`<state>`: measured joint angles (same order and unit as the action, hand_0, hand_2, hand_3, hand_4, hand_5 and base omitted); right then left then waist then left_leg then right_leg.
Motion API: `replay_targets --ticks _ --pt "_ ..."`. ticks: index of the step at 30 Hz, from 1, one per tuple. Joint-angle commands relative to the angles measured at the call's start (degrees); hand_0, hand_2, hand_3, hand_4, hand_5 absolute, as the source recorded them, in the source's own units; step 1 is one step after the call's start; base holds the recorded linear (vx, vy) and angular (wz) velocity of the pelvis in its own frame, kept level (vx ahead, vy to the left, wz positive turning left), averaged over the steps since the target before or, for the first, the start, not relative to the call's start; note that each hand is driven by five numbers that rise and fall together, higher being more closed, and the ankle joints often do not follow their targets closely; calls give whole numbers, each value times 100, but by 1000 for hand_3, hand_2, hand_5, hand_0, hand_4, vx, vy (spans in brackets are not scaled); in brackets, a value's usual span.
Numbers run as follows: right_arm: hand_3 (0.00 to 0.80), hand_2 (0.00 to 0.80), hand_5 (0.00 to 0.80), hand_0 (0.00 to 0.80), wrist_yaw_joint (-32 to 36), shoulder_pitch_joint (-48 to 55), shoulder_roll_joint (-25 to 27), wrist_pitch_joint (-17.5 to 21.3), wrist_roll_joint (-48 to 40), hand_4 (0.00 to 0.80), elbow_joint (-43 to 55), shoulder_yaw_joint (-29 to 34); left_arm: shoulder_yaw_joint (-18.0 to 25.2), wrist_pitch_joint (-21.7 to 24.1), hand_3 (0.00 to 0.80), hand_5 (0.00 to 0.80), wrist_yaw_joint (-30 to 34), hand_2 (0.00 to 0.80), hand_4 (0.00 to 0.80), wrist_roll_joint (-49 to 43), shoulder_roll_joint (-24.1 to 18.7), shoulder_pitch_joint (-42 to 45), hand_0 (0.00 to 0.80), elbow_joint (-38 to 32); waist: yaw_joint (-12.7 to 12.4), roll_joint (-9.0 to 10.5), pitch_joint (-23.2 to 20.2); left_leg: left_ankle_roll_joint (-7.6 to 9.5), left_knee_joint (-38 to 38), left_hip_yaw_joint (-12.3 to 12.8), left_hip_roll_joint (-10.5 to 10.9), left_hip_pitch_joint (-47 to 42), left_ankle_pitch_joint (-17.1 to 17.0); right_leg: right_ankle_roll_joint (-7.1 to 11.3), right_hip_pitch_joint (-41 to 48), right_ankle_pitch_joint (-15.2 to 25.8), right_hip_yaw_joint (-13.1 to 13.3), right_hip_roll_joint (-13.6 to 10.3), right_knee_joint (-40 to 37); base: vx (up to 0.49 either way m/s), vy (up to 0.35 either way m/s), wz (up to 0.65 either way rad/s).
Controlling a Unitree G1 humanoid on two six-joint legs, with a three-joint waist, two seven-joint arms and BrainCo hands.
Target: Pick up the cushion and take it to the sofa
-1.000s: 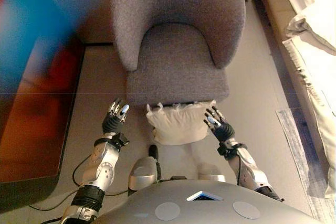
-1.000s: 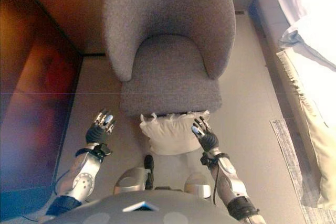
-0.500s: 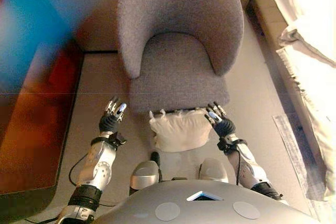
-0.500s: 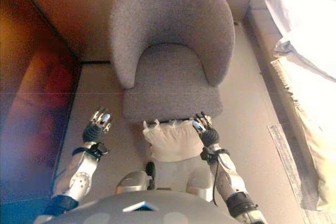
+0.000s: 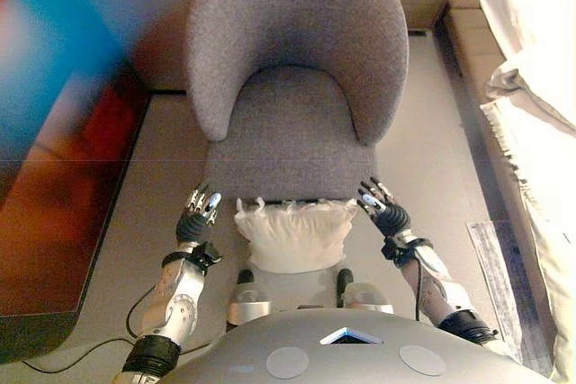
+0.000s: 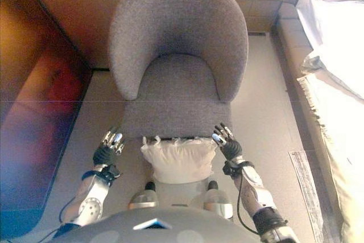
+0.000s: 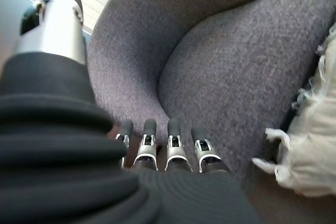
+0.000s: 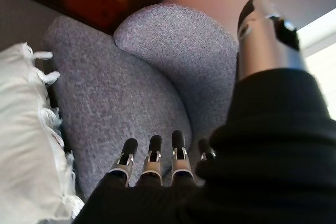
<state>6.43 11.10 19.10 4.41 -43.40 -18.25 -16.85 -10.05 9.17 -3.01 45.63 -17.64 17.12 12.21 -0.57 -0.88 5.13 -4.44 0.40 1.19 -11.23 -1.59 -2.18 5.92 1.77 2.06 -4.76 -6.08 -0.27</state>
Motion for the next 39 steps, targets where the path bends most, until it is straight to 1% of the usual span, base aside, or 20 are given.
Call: replay_targets --ticks 1,3,5,6,8,9,11,14,15,17,18,19,20,21,23,25,27,30,34,39 --pt "0 0 0 0 7 -202 -110 358 194 0 529 -23 81 59 0 0 80 0 0 -298 -310 -374 0 -478 91 308 58 -133 934 -58 36 350 -330 -21 -183 260 6 -399 262 -22 6 39" --pt "0 0 0 0 -171 -233 -21 583 580 0 553 8 -18 -29 0 0 54 0 0 -323 -266 -452 0 -502 132 203 57 -99 595 106 135 310 -303 -17 -166 191 -94 -404 317 6 102 60" --pt "0 0 0 0 -381 -256 38 706 917 0 614 6 -79 -96 0 0 -75 0 0 -455 -253 -494 0 -454 151 159 48 -90 407 50 197 252 -295 4 -172 173 -67 -422 339 26 123 58" --pt "0 0 0 0 -693 -305 127 710 1249 0 655 52 -158 -149 0 0 -182 0 0 -699 -275 -600 0 -309 203 129 5 -113 133 197 204 147 -268 42 -124 167 -141 -466 305 55 125 36" --pt "0 0 0 0 -926 -344 202 611 1442 0 740 114 -207 -277 0 0 -218 0 0 -895 -290 -685 0 -261 227 115 -42 -129 -89 252 222 43 -321 104 -49 213 -215 -512 220 67 81 32" --pt "0 0 0 0 -735 -335 255 490 1128 0 913 155 -188 -290 0 0 52 0 0 -797 -337 -734 0 -320 230 112 -77 -129 -223 276 249 -17 -339 155 -4 246 -272 -554 140 53 38 37" --pt "0 0 0 0 85 -311 183 288 -63 0 1111 251 -128 -360 0 0 768 0 0 -152 -393 -734 0 -566 217 99 -95 -110 -341 342 266 -81 -347 194 25 293 -363 -608 54 23 22 17" --pt "0 0 0 0 1517 -445 -400 68 -1748 0 754 385 -94 -408 0 0 1872 0 0 1069 -190 -786 0 -621 157 62 -95 -110 -428 512 254 -113 -335 247 50 434 -575 -707 -148 -31 11 -5" --pt "0 0 0 0 1841 -503 -550 -117 -2263 0 712 382 -95 -527 0 0 2117 0 0 1549 -82 -810 0 -629 143 57 -94 -105 -436 548 256 -124 -325 256 61 463 -607 -722 -195 -32 1 -10" --pt "0 0 0 0 2719 -560 -936 -682 -3415 0 659 406 -19 -939 0 0 2776 0 0 2734 283 -843 0 -541 109 53 -118 -83 -434 628 262 -144 -273 270 78 485 -637 -732 -258 -29 -14 -14" --pt "0 0 0 0 3024 -602 -1106 -930 -3868 0 634 444 -18 -1166 0 0 3055 0 0 3314 459 -850 0 -464 105 52 -142 -74 -438 656 263 -150 -256 273 83 494 -636 -734 -279 -19 -21 -5" --pt "0 0 0 0 3163 -628 -1213 -1083 -4140 0 638 469 -34 -1279 0 0 3221 0 0 3617 560 -852 0 -424 103 51 -155 -68 -440 672 263 -155 -243 273 89 494 -627 -733 -290 -12 -22 -4" --pt "0 0 0 0 3244 -638 -1395 -1310 -4447 0 707 526 -63 -1404 0 0 3401 0 0 3956 706 -819 0 -383 113 53 -185 -53 -444 688 267 -162 -219 273 96 484 -592 -726 -300 -7 -25 -11" --pt "0 0 0 0 3268 -602 -1509 -1413 -4578 0 811 561 -85 -1502 0 0 3530 0 0 4171 808 -749 0 -405 122 59 -212 -37 -451 698 267 -176 -201 276 100 479 -558 -714 -308 -7 -27 -12" --pt "0 0 0 0 3214 -487 -1516 -1358 -4340 0 906 520 -88 -1653 0 0 3675 0 0 4365 920 -625 0 -451 134 66 -255 -25 -453 711 267 -192 -180 271 106 471 -507 -686 -332 -4 -11 -3" --pt "0 0 0 0 3019 -454 -1347 -963 -3598 0 746 377 -98 -1635 0 0 3771 0 0 4230 959 -538 0 -419 125 82 -280 -28 -458 739 271 -217 -170 252 126 468 -478 -657 -375 0 0 0" --pt "0 0 0 0 3133 -442 -1203 -771 -3393 0 647 293 -107 -1588 0 0 3777 0 0 4132 871 -519 0 -444 112 97 -292 -23 -480 743 275 -225 -175 237 131 464 -460 -616 -401 -24 -38 -4" --pt "0 0 0 0 3362 -329 -1075 -780 -3588 0 663 339 21 -1698 0 0 3924 0 0 4180 786 -526 0 -355 114 124 -324 -31 -521 763 258 -214 -198 218 119 474 -469 -546 -444 -24 -38 -7" --pt "0 0 0 0 3201 -360 -1088 -815 -3635 0 697 386 40 -1649 0 0 3868 0 0 4186 803 -549 0 -301 102 145 -349 -40 -540 759 244 -215 -211 197 131 477 -485 -494 -473 5 -29 -9" --pt "0 0 0 0 3281 -332 -1105 -846 -3557 0 678 396 60 -1656 0 0 3916 0 0 4049 819 -556 0 -271 101 153 -321 -59 -493 783 202 -202 -233 171 127 463 -465 -468 -449 4 -7 -2"
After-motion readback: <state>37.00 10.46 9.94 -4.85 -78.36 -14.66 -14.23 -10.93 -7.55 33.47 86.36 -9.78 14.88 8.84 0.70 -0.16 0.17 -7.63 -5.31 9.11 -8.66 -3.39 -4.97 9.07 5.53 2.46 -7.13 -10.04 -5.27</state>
